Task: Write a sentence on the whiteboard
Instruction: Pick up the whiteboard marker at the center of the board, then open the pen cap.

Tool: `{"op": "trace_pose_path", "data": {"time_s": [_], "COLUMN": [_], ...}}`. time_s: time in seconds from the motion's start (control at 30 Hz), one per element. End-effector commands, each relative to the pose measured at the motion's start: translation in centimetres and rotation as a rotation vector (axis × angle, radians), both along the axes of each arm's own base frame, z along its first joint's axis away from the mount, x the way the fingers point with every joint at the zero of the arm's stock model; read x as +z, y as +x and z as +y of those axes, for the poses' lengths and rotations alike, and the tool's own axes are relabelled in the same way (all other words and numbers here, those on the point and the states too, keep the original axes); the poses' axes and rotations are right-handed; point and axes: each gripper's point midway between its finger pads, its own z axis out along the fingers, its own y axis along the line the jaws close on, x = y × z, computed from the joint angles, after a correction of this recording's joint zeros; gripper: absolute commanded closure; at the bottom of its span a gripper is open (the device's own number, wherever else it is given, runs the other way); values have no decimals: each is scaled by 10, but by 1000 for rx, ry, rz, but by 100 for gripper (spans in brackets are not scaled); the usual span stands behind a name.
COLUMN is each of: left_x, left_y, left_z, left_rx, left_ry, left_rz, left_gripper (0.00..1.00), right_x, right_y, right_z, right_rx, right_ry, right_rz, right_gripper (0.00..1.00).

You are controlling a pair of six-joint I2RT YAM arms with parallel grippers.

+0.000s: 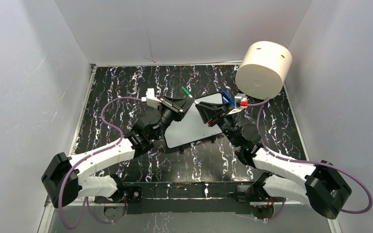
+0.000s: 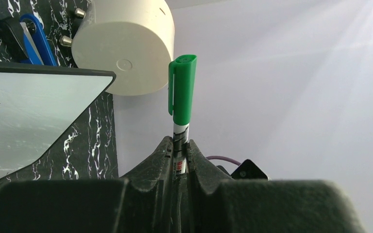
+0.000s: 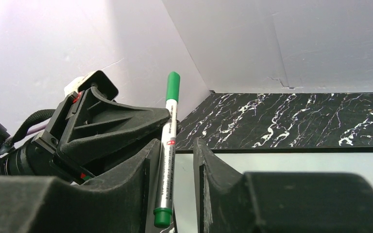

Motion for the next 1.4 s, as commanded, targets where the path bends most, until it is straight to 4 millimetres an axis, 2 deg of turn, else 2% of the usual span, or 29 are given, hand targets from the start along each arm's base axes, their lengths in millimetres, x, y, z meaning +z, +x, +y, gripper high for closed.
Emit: {"op": "trace_pose_path", "data": {"time_s": [0.0,0.27,0.4,0.5,0.73,0.97,1.13,1.27,1.37], "left_x": [8,11,13,14,10,4,-5,-5,-4], "left_y": [-2,-4,-5,-5,-16,-34,-47,-67,-80], "left_z": [-2,-6,-3,3,24,61,83,86,91], "left_rx": [-3,-23,-15,2,9,-2,-69,-203,-271], "left_ry": [-37,-40,-16,14,257,604,855,975,1040], "left_rz": [-16,-20,-42,-56,-164,-298,-353,-455,-529], "left_gripper": [100,100,100,99,64,37,27,24,18], "right_x": [20,20,20,20,14,0,-2,-4,-1], "right_y": [-2,-6,-8,-9,-23,-32,-46,-59,-70], "right_z": [-2,3,2,2,3,-3,-1,-3,-7], "right_rx": [0,24,29,34,92,108,175,225,259], "right_ry": [54,34,22,2,-63,-166,-283,-360,-393], "right_rz": [-57,-69,-70,-65,-50,9,20,18,-5], "right_gripper": [63,79,99,100,100,100,100,100,100]}}
